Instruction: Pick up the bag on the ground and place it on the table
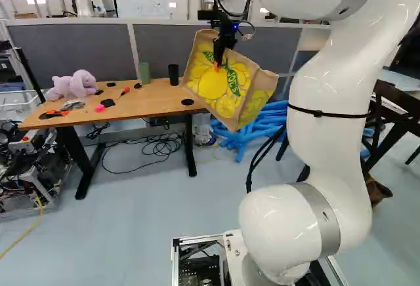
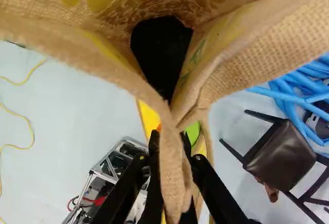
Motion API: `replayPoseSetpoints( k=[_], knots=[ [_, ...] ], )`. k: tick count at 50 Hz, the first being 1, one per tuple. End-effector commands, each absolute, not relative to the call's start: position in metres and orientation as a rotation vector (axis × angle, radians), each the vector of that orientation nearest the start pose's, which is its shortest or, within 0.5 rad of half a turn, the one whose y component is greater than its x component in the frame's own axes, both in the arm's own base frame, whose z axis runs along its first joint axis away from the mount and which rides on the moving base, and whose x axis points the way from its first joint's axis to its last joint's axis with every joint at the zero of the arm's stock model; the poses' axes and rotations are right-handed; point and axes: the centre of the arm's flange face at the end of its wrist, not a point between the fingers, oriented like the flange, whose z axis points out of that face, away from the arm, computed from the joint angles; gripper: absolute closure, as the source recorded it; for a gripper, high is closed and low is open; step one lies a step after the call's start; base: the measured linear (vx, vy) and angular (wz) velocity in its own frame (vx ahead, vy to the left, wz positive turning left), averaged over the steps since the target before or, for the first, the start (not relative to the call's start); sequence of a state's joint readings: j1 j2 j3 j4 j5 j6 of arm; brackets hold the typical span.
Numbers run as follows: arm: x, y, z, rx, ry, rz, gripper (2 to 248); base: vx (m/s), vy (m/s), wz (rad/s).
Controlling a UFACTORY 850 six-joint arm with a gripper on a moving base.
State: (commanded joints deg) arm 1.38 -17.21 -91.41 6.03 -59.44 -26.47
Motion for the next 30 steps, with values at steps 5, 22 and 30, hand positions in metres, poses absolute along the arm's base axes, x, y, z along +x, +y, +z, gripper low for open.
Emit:
replayPoseSetpoints(
  k=[5, 22, 30],
  knots=[
    [0.5888, 0.0223, 0.6782, -2.999, -0.677, -0.421, 227, 0.107, 0.115, 0.234],
    [0.5888, 0.0223, 0.6782, -2.999, -0.677, -0.421, 227, 0.119, 0.128, 0.248],
    [0.5888, 0.0223, 0.6782, -2.999, -0.677, -0.421, 227, 0.126, 0.138, 0.259]
  ],
)
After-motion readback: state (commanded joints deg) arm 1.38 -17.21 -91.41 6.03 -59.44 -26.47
